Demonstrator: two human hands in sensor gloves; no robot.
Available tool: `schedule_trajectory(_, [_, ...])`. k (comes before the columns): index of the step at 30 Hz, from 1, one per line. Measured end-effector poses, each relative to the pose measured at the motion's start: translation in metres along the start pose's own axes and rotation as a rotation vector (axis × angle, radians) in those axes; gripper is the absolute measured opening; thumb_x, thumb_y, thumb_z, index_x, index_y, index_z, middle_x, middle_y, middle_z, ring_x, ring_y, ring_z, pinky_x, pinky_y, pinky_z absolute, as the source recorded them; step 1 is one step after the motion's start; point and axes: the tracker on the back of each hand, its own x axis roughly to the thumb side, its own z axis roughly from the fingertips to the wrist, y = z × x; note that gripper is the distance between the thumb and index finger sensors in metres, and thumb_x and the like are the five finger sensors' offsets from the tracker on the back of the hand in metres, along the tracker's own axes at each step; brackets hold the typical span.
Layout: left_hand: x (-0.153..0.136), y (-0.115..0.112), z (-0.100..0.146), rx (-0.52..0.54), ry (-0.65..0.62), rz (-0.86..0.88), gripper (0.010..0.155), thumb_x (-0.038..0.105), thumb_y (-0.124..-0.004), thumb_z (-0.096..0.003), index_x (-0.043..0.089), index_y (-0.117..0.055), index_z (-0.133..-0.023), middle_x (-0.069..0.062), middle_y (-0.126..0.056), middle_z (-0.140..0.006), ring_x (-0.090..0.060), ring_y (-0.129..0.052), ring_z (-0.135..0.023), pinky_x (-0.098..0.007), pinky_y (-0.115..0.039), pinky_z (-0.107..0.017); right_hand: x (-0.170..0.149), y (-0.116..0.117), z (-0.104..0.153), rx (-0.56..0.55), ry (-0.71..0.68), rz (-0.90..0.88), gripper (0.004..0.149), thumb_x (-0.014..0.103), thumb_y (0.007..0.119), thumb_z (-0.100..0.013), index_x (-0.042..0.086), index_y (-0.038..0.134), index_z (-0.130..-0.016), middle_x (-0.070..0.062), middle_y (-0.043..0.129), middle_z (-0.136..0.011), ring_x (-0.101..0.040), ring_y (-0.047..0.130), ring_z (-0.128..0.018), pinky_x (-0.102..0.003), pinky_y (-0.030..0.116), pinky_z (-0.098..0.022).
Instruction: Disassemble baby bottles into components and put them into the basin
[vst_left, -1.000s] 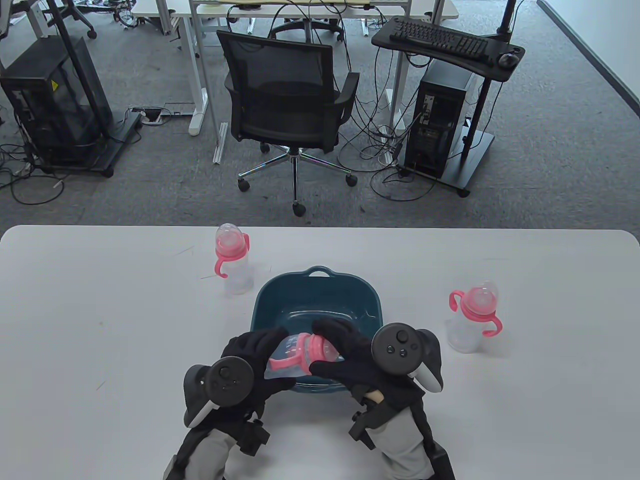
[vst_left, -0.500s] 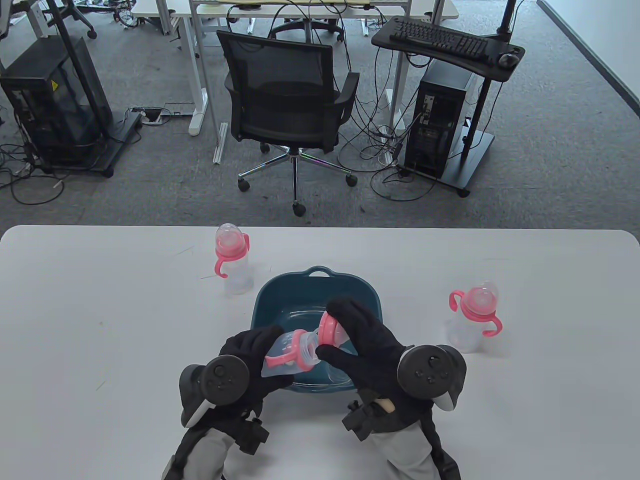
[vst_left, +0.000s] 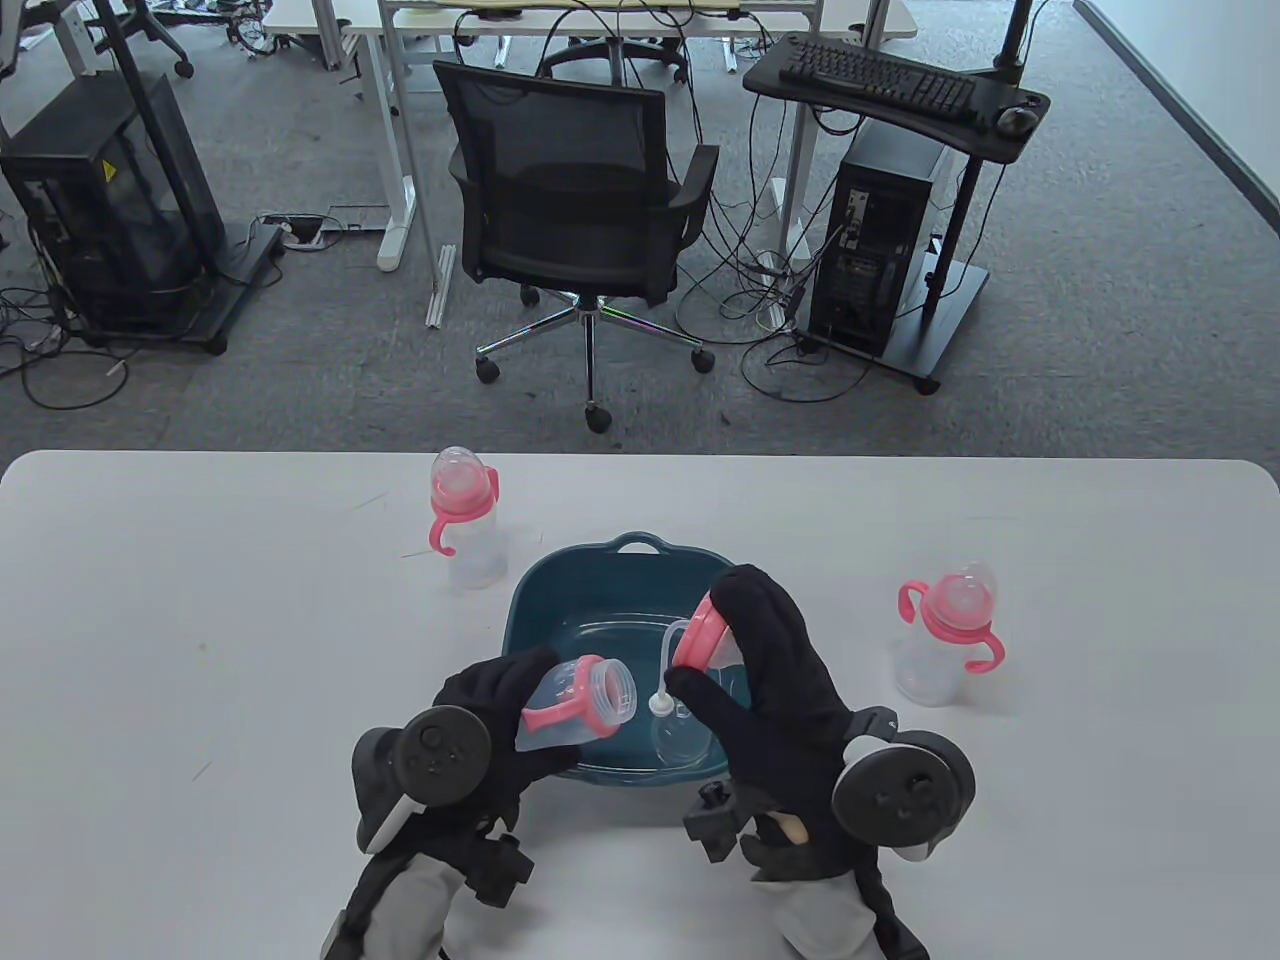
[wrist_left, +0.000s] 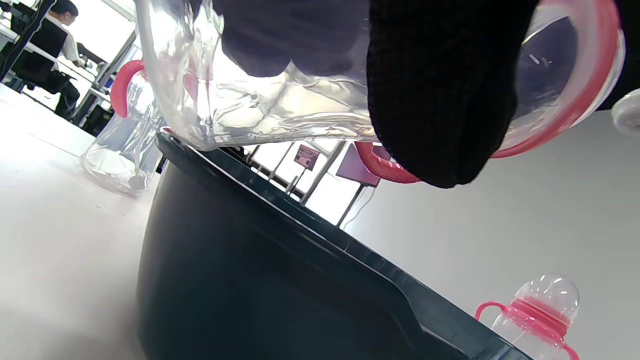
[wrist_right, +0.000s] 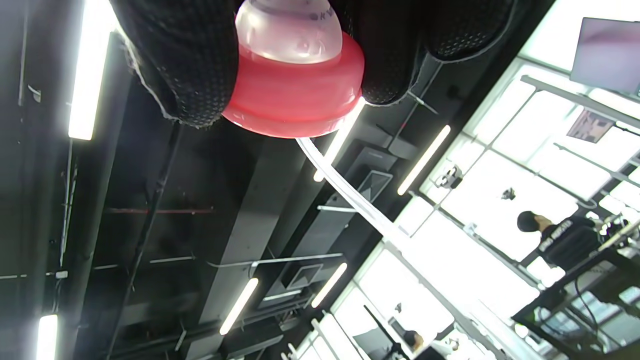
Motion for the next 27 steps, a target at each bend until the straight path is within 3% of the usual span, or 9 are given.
schedule_trajectory(10, [-0.006, 0.004, 0.0, 0.03, 0.023, 0.029, 0.091, 0.046, -0.099, -0.0331, 0.045, -0.043, -0.105, 0.011, -0.053, -0.107, -0.024, -0.059, -0.107, -0.061, -0.039, -0.079, -0.008, -0.001, -0.001, 0.017, 0.039, 0.038, 0.072, 0.038, 0.086, -0.052, 0.021, 0.048, -0.112, -0.015, 0.055, -0.113, -0.046, 0.075, -0.087, -0.064, 0.06, -0.064])
schedule_trajectory(17, [-0.008, 0.007, 0.0, 0.05, 0.028, 0.054, 0.091, 0.046, -0.099, -0.0333, 0.045, -0.042, -0.105, 0.011, -0.052, -0.107, -0.024, -0.058, -0.107, -0.061, -0.039, -0.079, -0.038, 0.021, 0.002, 0.159, 0.141, 0.137, 0.072, 0.037, 0.087, -0.051, 0.02, 0.05, -0.111, -0.016, 0.057, -0.113, -0.047, 0.076, -0.086, -0.064, 0.061, -0.064])
schedule_trajectory(27, [-0.009, 0.007, 0.001, 0.058, 0.025, 0.065, 0.091, 0.046, -0.098, -0.0335, 0.045, -0.042, -0.105, 0.011, -0.052, -0.108, -0.025, -0.058, -0.107, -0.061, -0.039, -0.079, -0.076, 0.072, 0.017, 0.423, 0.254, 0.285, 0.072, 0.034, 0.089, -0.05, 0.018, 0.052, -0.11, -0.019, 0.058, -0.112, -0.049, 0.076, -0.085, -0.066, 0.06, -0.063])
